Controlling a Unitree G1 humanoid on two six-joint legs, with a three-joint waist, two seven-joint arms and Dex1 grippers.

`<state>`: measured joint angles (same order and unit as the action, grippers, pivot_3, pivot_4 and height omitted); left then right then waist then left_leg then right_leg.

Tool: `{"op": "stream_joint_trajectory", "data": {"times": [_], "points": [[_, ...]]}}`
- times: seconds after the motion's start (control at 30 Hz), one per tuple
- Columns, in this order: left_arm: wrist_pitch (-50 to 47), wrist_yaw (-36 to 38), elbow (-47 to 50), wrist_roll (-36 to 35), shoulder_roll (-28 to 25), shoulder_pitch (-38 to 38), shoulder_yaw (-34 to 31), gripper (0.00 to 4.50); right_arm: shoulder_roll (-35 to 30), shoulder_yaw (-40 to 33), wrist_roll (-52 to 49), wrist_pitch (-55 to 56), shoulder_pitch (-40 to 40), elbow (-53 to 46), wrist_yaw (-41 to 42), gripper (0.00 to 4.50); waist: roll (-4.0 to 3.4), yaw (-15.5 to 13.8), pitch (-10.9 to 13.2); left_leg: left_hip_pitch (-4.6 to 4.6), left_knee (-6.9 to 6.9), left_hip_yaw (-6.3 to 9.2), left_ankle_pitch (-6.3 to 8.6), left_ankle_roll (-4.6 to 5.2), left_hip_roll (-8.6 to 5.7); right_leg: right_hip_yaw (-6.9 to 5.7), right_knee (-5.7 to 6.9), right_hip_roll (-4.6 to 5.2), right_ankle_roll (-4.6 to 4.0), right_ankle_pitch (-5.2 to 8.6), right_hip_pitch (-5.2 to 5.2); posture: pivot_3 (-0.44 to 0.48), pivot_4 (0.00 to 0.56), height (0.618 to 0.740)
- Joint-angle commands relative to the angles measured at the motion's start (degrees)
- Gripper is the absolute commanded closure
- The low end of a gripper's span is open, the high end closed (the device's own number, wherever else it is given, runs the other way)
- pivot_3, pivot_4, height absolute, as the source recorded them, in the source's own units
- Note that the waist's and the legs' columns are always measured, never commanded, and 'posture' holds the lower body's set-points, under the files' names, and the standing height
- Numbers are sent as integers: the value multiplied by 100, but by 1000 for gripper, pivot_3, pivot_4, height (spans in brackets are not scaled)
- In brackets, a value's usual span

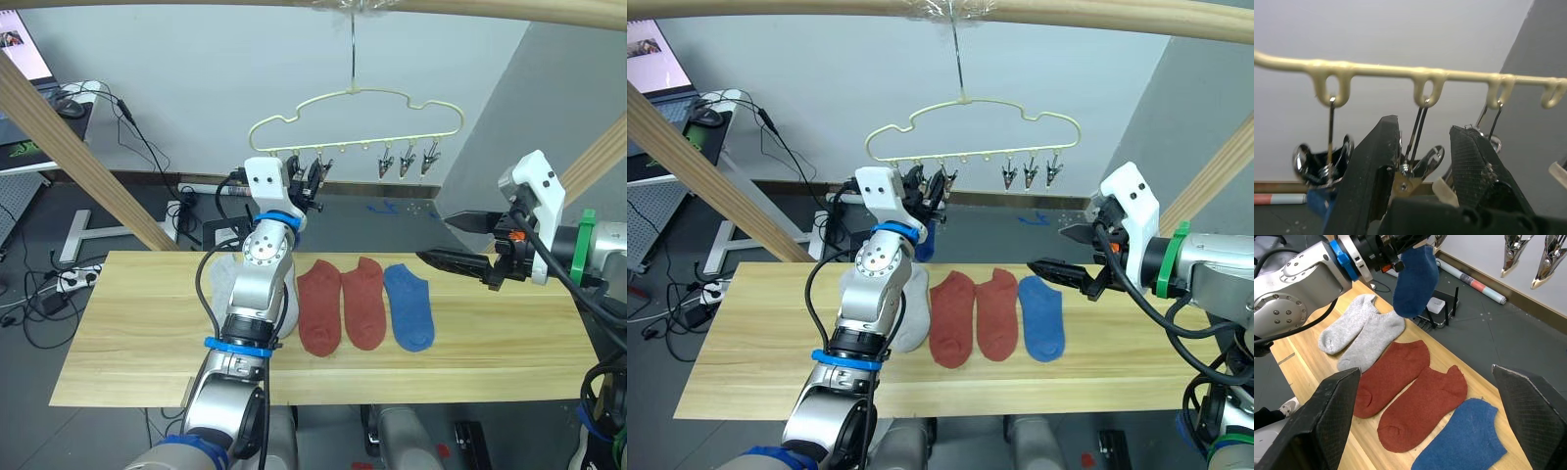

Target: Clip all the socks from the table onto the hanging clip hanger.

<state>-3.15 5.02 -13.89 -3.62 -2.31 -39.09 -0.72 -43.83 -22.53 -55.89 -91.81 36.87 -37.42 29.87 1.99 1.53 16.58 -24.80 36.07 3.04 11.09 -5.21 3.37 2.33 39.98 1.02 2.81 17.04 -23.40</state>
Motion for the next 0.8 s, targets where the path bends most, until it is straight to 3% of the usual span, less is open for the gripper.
{"op": "stream_joint_trajectory", "data": {"times": [0.03, 0.23, 0.5, 0.67, 0.8], "points": [[161, -29, 94, 21, 27, -94, -11, 2602, -88, -208, -139, 75, -11, -90, -37, 0, 0, 6, 0, 0, 0, 0, 0, 0, 0, 0, 0, 0, 0, 0, 0, -47, 252, 740], [142, -34, 51, 21, 15, -104, -31, 2602, -105, -211, -175, 110, -14, -53, -100, 0, 0, 8, 0, 0, -1, 0, 0, 0, 0, 0, 0, 0, 0, 0, 0, -47, 253, 740], [79, -9, 37, 4, -3, -86, -42, 4244, -103, -179, -254, 170, 15, 18, -225, 0, 0, 9, 0, 0, -1, 0, 0, 0, 0, 1, -1, 0, 0, 0, 0, -44, 256, 740], [33, -40, 38, -28, -5, -154, -93, 4319, -25, 85, -89, 286, 43, 143, -425, 0, 0, 10, 0, 0, -1, 0, 0, 0, 0, 1, -1, 0, 0, 0, 0, -40, 257, 740], [-198, 81, 86, -184, 5, -227, -154, 4319, -382, 1171, 597, 634, -135, 378, -555, 0, 1, 11, 1, 0, -1, 0, 0, 0, 0, 1, -1, -1, 1, 0, 0, -36, 258, 740]]}}
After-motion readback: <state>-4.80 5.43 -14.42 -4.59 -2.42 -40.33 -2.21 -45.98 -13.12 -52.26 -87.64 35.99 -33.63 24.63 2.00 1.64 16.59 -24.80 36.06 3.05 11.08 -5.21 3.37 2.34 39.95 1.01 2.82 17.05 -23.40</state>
